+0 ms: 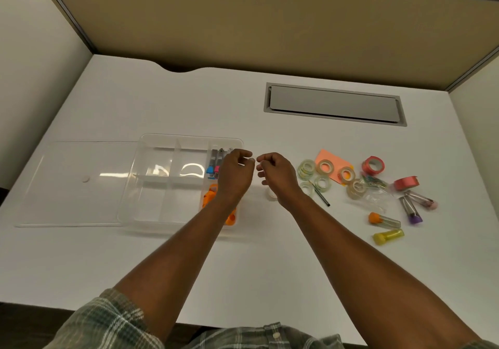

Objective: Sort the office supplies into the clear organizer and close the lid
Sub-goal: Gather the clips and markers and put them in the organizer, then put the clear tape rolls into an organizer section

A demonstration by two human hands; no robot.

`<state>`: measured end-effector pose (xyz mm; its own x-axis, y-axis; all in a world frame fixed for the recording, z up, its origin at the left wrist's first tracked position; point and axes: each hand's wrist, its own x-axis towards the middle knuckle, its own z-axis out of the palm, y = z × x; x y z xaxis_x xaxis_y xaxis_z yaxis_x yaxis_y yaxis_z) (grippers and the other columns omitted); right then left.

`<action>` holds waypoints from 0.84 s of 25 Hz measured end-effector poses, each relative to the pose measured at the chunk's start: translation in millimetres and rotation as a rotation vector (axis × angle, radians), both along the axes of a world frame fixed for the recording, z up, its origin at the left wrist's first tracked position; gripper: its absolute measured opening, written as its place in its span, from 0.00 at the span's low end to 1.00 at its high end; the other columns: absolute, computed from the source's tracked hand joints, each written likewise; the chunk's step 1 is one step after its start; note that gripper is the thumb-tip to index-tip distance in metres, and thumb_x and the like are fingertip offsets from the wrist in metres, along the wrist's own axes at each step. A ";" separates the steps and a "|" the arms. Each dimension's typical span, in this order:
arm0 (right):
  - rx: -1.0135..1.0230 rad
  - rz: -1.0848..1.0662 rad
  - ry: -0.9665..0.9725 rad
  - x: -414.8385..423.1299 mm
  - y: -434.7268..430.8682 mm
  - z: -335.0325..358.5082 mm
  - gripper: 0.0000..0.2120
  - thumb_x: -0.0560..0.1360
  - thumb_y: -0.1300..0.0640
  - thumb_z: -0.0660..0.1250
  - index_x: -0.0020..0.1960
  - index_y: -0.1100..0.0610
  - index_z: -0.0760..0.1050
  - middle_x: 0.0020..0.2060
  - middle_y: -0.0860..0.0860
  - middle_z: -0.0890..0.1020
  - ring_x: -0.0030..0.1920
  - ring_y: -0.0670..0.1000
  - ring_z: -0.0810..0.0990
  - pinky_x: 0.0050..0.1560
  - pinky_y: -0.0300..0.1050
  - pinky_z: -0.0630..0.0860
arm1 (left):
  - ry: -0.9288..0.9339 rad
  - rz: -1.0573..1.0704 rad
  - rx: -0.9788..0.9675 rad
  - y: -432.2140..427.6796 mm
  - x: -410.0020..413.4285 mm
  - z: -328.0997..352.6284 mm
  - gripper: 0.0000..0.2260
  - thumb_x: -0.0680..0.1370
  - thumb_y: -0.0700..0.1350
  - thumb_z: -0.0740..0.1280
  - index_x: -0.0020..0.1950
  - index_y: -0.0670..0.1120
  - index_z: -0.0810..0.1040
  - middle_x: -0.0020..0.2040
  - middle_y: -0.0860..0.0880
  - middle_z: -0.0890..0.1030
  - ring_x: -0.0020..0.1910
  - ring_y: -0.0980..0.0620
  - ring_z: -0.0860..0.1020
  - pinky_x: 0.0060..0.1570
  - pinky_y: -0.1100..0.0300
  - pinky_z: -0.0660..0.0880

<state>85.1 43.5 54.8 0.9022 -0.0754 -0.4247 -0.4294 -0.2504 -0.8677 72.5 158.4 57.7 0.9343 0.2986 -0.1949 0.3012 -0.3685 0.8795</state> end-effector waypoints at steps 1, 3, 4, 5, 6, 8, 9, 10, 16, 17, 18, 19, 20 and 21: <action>0.005 -0.018 -0.006 -2.0 -14.8 -0.5 0.10 0.77 0.58 0.61 0.52 0.54 0.80 0.45 0.51 0.85 0.45 0.51 0.84 0.48 0.50 0.81 | 0.002 -0.025 0.005 -10.2 -1.8 0.3 0.10 0.79 0.44 0.65 0.59 0.45 0.79 0.53 0.51 0.81 0.51 0.55 0.78 0.44 0.69 0.71; -0.001 -0.054 -0.005 -5.6 -46.8 -3.3 0.09 0.77 0.59 0.61 0.51 0.54 0.80 0.44 0.51 0.85 0.44 0.50 0.83 0.45 0.48 0.80 | 0.009 -0.078 0.006 -31.2 -6.2 -2.5 0.09 0.79 0.43 0.65 0.58 0.45 0.80 0.54 0.50 0.82 0.52 0.54 0.78 0.49 0.64 0.74; -0.016 -0.073 0.001 -7.8 -63.5 -5.3 0.09 0.77 0.59 0.61 0.50 0.54 0.80 0.43 0.50 0.85 0.43 0.50 0.83 0.44 0.47 0.79 | 0.017 -0.096 -0.002 -41.6 -9.6 -5.4 0.09 0.79 0.43 0.65 0.56 0.45 0.80 0.53 0.49 0.82 0.52 0.53 0.79 0.52 0.60 0.75; -0.035 -0.091 0.010 -10.0 -80.0 -7.9 0.09 0.76 0.58 0.61 0.49 0.53 0.80 0.43 0.50 0.85 0.44 0.50 0.83 0.44 0.47 0.80 | 0.028 -0.108 -0.010 -51.5 -13.2 -8.9 0.08 0.78 0.43 0.65 0.55 0.45 0.81 0.53 0.49 0.82 0.52 0.52 0.79 0.54 0.57 0.76; -0.058 -0.107 0.019 -12.8 -96.8 -11.1 0.08 0.76 0.57 0.62 0.48 0.52 0.80 0.43 0.49 0.85 0.44 0.51 0.84 0.45 0.48 0.80 | 0.043 -0.122 -0.008 -61.5 -16.8 -12.9 0.07 0.78 0.44 0.66 0.53 0.46 0.81 0.51 0.49 0.82 0.51 0.52 0.79 0.54 0.56 0.76; -0.134 -0.119 0.028 -19.3 -128.5 -18.8 0.07 0.76 0.56 0.63 0.47 0.52 0.80 0.43 0.49 0.85 0.47 0.53 0.84 0.51 0.54 0.81 | 0.072 -0.165 0.033 -82.1 -22.6 -21.4 0.06 0.77 0.45 0.66 0.51 0.48 0.81 0.50 0.50 0.81 0.49 0.52 0.79 0.51 0.57 0.75; -0.196 -0.108 0.025 -23.5 -142.7 -23.0 0.07 0.76 0.55 0.63 0.47 0.52 0.80 0.44 0.50 0.85 0.48 0.54 0.83 0.52 0.55 0.80 | 0.085 -0.194 0.067 -91.7 -25.3 -26.1 0.06 0.77 0.46 0.67 0.50 0.48 0.81 0.50 0.49 0.80 0.48 0.53 0.79 0.49 0.58 0.75; -0.267 -0.087 0.017 -28.1 -155.1 -27.9 0.07 0.76 0.55 0.64 0.47 0.53 0.80 0.44 0.50 0.85 0.49 0.55 0.83 0.53 0.55 0.80 | 0.093 -0.224 0.109 -100.3 -27.6 -30.7 0.06 0.77 0.47 0.67 0.50 0.47 0.81 0.50 0.49 0.79 0.47 0.52 0.79 0.49 0.58 0.75; -0.540 0.141 -0.051 -48.1 -191.8 -54.2 0.08 0.78 0.57 0.64 0.51 0.57 0.81 0.48 0.53 0.85 0.52 0.56 0.81 0.51 0.47 0.75 | 0.072 -0.346 0.578 -125.4 -46.8 -57.4 0.14 0.75 0.48 0.68 0.58 0.44 0.77 0.56 0.43 0.74 0.56 0.43 0.74 0.50 0.50 0.73; -0.578 0.198 -0.061 -49.5 -190.7 -55.9 0.09 0.78 0.57 0.63 0.54 0.56 0.80 0.50 0.54 0.84 0.53 0.56 0.81 0.52 0.49 0.76 | 0.077 -0.363 0.663 -124.9 -50.2 -61.5 0.15 0.75 0.49 0.67 0.59 0.44 0.77 0.58 0.43 0.74 0.57 0.42 0.73 0.50 0.50 0.73; -0.617 0.259 -0.082 -51.0 -188.6 -57.0 0.12 0.78 0.57 0.63 0.58 0.55 0.79 0.53 0.55 0.83 0.55 0.57 0.80 0.54 0.51 0.77 | 0.091 -0.383 0.732 -124.7 -53.7 -65.1 0.17 0.75 0.50 0.67 0.61 0.45 0.76 0.60 0.42 0.74 0.58 0.42 0.73 0.51 0.50 0.73; -0.641 0.319 -0.112 -52.7 -184.7 -57.8 0.14 0.78 0.56 0.62 0.62 0.54 0.78 0.56 0.55 0.81 0.57 0.57 0.80 0.55 0.51 0.77 | 0.107 -0.404 0.783 -123.8 -56.9 -68.3 0.18 0.75 0.51 0.66 0.62 0.45 0.75 0.63 0.42 0.73 0.59 0.41 0.73 0.52 0.50 0.72; -0.645 0.374 -0.144 -54.0 -179.8 -58.4 0.17 0.78 0.55 0.62 0.66 0.52 0.75 0.59 0.54 0.80 0.59 0.56 0.79 0.57 0.52 0.76 | 0.121 -0.424 0.819 -123.1 -60.0 -71.2 0.19 0.75 0.51 0.66 0.64 0.45 0.74 0.64 0.41 0.73 0.60 0.41 0.73 0.52 0.50 0.72; -0.643 0.430 -0.166 -54.6 -174.5 -58.9 0.20 0.78 0.54 0.63 0.69 0.51 0.73 0.61 0.53 0.79 0.60 0.56 0.79 0.59 0.52 0.76 | 0.129 -0.443 0.848 -122.6 -62.5 -73.8 0.20 0.76 0.51 0.65 0.65 0.44 0.74 0.65 0.41 0.73 0.60 0.41 0.73 0.52 0.50 0.72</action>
